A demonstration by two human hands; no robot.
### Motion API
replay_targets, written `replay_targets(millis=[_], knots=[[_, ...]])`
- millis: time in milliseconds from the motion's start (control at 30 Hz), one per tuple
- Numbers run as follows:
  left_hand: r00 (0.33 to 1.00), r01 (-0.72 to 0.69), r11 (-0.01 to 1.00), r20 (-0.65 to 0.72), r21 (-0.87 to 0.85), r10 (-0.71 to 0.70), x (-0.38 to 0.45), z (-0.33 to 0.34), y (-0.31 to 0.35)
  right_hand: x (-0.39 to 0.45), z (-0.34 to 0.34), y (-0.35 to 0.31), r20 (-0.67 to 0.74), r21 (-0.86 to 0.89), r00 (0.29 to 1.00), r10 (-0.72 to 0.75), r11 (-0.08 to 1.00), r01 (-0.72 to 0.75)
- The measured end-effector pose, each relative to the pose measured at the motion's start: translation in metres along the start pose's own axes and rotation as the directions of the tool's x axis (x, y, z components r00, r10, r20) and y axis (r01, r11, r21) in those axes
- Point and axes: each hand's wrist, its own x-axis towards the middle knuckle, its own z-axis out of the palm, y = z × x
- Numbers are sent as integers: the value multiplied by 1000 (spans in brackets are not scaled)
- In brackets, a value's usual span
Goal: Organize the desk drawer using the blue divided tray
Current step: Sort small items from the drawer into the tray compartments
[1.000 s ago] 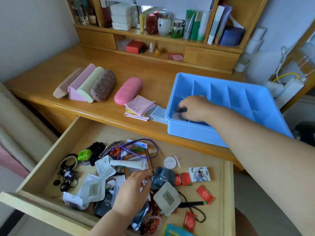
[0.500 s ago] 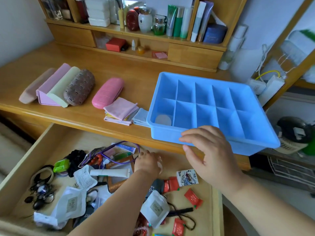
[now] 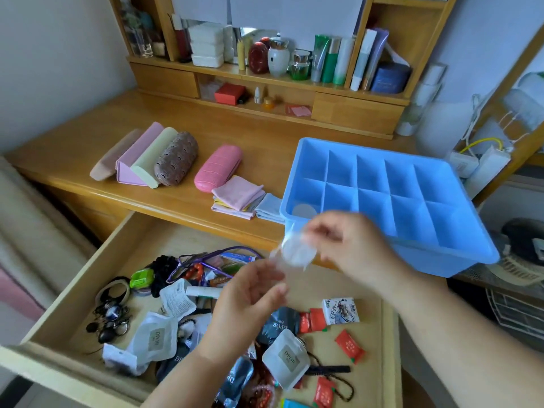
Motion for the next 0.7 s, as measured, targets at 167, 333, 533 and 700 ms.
replay_targets(millis=[167, 333, 533, 700], knots=[[937, 113, 934, -349, 338, 13, -22, -56, -36, 76, -42, -1, -134, -195, 989, 64, 977, -90], [922, 233, 877, -383, 420, -61, -40, -85, -63, 98, -16, 21, 84, -387, 974, 210, 908, -163], [917, 227, 901, -393, 370, -70, -42, -88, -68, 95, -8, 33, -46, -543, 998, 44, 837, -61], [920, 254, 823, -389, 508, -43, -45, -96, -70, 93, -17, 33, 121, -572, 977, 173, 817, -73]])
